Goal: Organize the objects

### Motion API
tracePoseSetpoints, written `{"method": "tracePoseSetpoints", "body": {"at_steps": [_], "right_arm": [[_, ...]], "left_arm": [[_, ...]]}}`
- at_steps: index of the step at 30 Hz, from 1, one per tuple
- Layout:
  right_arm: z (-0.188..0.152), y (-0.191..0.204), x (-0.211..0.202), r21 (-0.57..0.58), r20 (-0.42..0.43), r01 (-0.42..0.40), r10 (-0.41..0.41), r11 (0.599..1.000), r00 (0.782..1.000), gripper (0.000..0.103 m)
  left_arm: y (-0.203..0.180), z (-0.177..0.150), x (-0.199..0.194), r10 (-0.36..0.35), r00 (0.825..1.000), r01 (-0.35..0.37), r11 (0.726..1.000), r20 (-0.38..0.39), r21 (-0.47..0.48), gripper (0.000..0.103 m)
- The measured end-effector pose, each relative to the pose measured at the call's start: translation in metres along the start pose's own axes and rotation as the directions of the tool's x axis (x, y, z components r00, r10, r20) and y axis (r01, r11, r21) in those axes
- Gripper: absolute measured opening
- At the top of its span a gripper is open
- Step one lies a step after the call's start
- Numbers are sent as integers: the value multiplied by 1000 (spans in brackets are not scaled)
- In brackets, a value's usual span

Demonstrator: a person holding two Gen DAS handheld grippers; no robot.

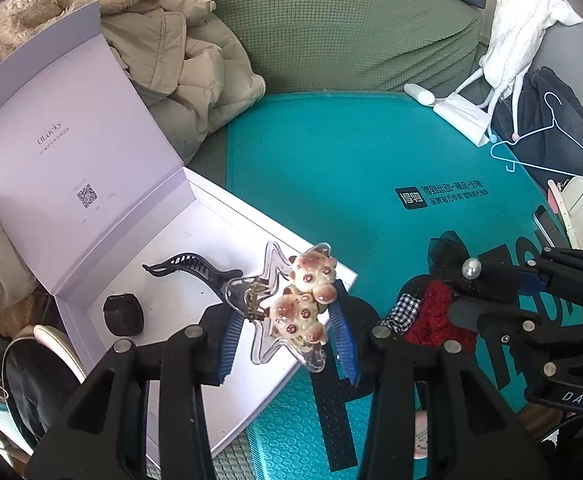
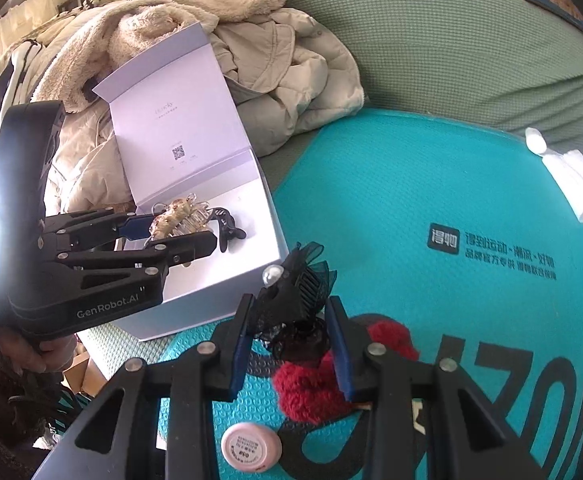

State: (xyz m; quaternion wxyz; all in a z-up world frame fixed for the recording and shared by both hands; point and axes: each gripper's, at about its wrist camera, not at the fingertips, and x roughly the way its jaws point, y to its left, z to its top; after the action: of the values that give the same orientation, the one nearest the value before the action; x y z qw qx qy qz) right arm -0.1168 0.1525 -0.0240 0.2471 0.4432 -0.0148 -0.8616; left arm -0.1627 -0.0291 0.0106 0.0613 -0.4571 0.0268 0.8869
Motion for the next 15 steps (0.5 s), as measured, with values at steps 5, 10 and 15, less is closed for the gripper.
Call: {"method": "tracePoseSetpoints", "body": {"at_steps": [5,10,15], "right_arm": [[15,8,11,-40,-1,-38,38,998,999,35],[30,22,24,-84,-7,-59,59,995,998,35],[41,40,39,-124,-17,-90,88,988,996,35]], "left_arm": [[16,5,1,23,1000,-23,999,8,-23,39],[37,9,2,60,998,-60,996,5,-59,39],[61,6,7,91,996,-91,991,-13,-94,39]]}}
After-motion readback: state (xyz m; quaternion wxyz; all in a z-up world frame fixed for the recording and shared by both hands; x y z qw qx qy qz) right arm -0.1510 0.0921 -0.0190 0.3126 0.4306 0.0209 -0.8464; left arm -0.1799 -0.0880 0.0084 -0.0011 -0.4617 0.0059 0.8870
